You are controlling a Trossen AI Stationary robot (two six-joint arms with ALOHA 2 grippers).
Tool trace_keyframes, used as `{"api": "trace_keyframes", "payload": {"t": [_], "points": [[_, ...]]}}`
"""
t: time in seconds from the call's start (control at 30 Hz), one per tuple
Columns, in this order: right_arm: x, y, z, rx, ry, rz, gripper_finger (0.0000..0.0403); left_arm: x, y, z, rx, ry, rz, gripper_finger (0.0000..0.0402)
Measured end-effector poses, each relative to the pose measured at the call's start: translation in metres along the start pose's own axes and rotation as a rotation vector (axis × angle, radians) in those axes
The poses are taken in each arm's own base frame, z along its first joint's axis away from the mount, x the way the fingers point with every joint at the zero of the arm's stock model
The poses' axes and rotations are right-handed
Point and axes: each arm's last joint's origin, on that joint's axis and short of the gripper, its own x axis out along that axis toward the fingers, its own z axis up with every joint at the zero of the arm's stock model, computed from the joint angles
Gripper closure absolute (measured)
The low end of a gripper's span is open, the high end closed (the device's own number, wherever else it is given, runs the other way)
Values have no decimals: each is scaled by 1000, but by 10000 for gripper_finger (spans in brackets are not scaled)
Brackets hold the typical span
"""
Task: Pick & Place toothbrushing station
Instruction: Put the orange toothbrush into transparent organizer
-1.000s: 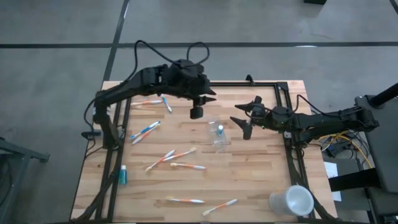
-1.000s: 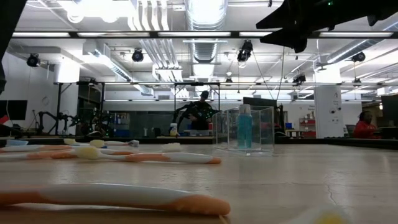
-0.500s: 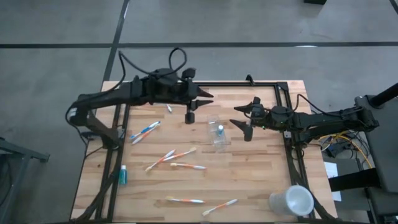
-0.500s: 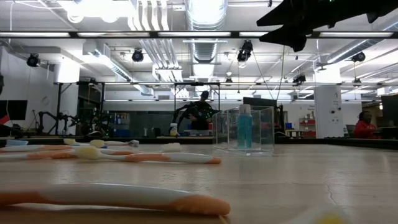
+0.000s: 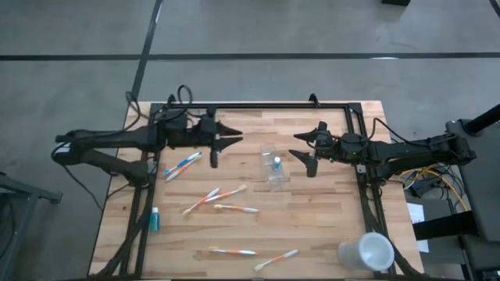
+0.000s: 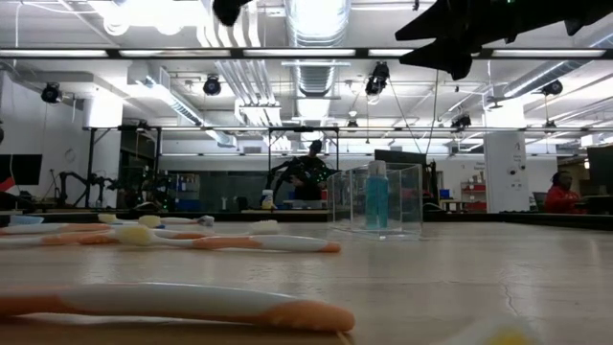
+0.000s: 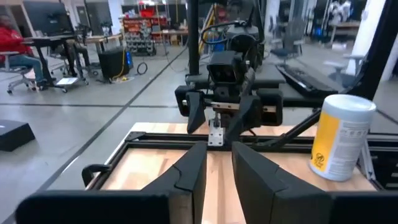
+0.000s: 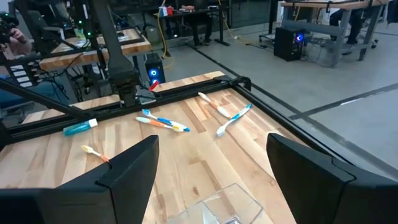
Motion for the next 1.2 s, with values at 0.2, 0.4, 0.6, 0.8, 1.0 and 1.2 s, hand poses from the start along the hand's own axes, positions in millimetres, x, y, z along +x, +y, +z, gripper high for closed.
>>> {"api": "trace_keyframes", "payload": {"t": [0.2,0.4,0.6,0.8,1.0,1.2], "points": [[0,0,0,0,0,0,101,-21,-1,-33,12,-42,-14,321],[0,0,0,2,0,2,104,-35,-2,-59,12,-14,-15,321],[0,3,-1,11,26,113,110,-44,-2,-61,15,-24,-13,321],[-2,9,-3,-28,72,308,104,-49,0,-58,79,-41,49,321],[-5,13,-19,-47,239,399,99,-49,0,-58,89,-41,68,321],[-18,31,-32,-36,401,668,106,-49,0,-58,88,-40,68,321]]}}
